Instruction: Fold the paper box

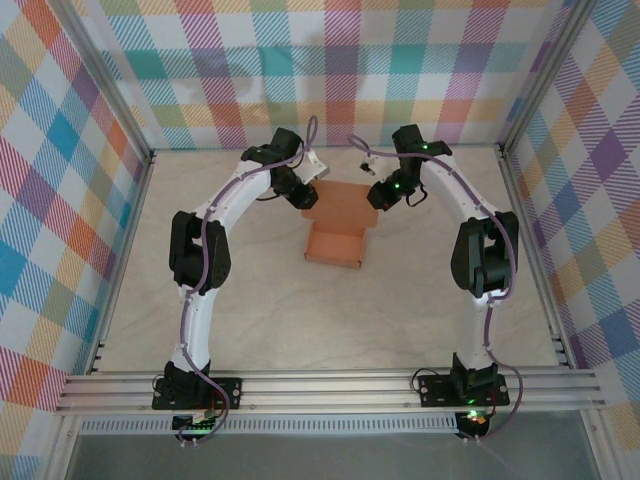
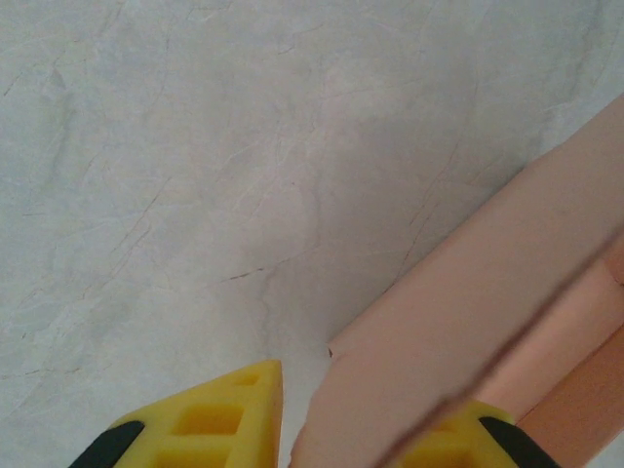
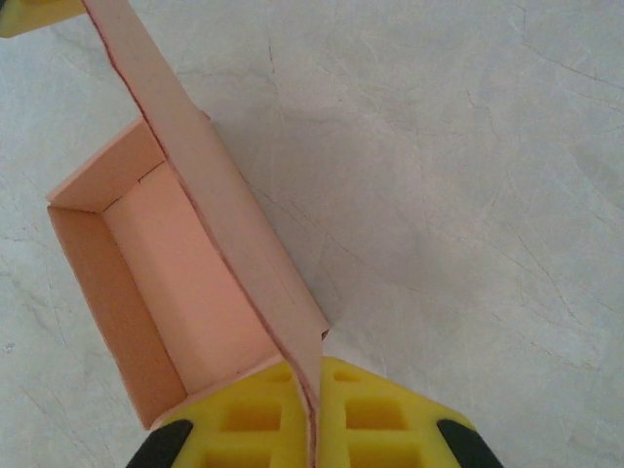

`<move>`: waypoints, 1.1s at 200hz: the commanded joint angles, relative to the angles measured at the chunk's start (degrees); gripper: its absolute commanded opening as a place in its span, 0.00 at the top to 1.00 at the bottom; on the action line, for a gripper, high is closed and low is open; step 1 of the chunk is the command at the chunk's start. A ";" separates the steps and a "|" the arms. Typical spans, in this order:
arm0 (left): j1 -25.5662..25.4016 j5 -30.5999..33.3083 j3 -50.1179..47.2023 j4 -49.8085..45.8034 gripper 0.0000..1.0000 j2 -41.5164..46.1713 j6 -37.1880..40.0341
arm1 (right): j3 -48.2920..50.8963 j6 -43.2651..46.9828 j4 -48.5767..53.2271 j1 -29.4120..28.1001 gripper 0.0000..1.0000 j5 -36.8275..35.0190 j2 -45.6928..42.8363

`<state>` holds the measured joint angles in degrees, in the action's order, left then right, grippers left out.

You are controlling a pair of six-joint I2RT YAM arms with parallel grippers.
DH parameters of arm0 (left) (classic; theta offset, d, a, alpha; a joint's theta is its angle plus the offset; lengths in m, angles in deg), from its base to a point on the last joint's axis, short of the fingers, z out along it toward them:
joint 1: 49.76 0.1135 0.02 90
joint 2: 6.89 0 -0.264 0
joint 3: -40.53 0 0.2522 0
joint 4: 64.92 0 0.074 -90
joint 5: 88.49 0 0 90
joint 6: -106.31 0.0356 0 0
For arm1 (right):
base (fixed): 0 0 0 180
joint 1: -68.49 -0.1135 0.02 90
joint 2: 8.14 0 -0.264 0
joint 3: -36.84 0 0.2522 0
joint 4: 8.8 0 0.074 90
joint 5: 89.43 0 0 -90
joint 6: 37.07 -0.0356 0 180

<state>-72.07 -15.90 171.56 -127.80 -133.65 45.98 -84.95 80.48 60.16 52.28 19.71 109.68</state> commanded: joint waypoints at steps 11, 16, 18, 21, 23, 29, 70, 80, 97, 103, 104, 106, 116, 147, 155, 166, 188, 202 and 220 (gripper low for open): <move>1.03 -1.93 1.99 -1.31 0.72 1.64 -0.16 | -1.40 1.04 1.58 -0.59 1.00 0.65 -0.89; 1.12 -1.93 1.92 -1.33 0.72 1.69 -0.21 | -1.42 1.02 1.58 -0.58 1.00 0.64 -0.84; 1.12 -2.01 1.95 -1.33 0.72 1.74 -0.18 | -1.47 1.02 1.62 -0.60 1.00 0.64 -0.84; 1.19 -2.04 1.99 -1.28 0.72 1.77 -0.27 | -1.46 0.95 1.58 -0.58 1.00 0.56 -0.84; 1.21 -2.09 1.99 -1.31 0.73 1.82 -0.30 | -1.43 0.93 1.62 -0.58 1.00 0.55 -0.84; 1.21 -2.18 1.94 -1.41 0.75 1.95 -0.32 | -1.45 0.94 1.58 -0.66 1.00 0.55 -0.84; 1.21 -3.64 2.46 -1.54 0.67 2.40 -1.18 | -1.65 0.93 1.67 -0.97 1.00 0.33 -0.44; 1.21 -3.69 2.60 -1.59 0.66 2.65 -1.28 | -1.72 0.95 1.88 -0.94 1.00 0.29 -0.40; 1.30 -3.61 2.50 -1.68 0.66 3.09 -1.28 | -1.60 0.94 1.87 -0.87 1.00 0.03 -0.40; 1.30 -3.51 2.49 -1.76 0.67 3.22 -1.20 | -1.65 0.93 1.93 -0.93 1.00 0.02 -0.46; 1.30 -3.51 2.51 -1.76 0.67 3.20 -1.20 | -1.66 0.93 1.93 -0.93 1.00 -0.02 -0.47; 1.30 -3.51 2.52 -1.83 0.68 3.23 -1.13 | -1.64 0.93 1.93 -0.93 1.00 -0.05 -0.50; 1.26 -3.46 2.47 -2.14 0.70 3.20 -1.03 | -1.60 0.84 1.98 -0.93 1.00 -0.15 -0.44; 1.36 -2.85 2.18 -2.93 0.74 3.45 -0.65 | -1.39 0.57 1.32 -0.94 1.00 0.01 -0.44; 1.39 -2.37 1.83 -2.75 0.73 3.61 -0.71 | -1.40 0.49 1.31 -0.87 1.00 0.02 -0.35; 1.39 -1.81 1.64 -2.88 0.72 3.96 -0.62 | -1.65 0.49 1.48 -0.93 1.00 0.02 -0.22; 1.72 -1.65 1.29 -2.97 0.73 4.50 -0.44 | -2.03 0.40 1.77 -0.93 1.00 0.02 -0.05; 1.81 -1.84 1.27 -3.30 0.74 4.61 -0.19 | -1.93 0.31 1.82 -0.95 1.00 0.02 -0.18; 1.84 -1.93 1.29 -3.82 0.71 4.51 0.04 | -1.75 0.31 1.67 -0.95 1.00 -0.14 -0.22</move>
<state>-71.06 -17.73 172.31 -129.70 -132.45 44.93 -85.26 80.44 60.35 51.62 19.20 109.70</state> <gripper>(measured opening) 0.268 0.050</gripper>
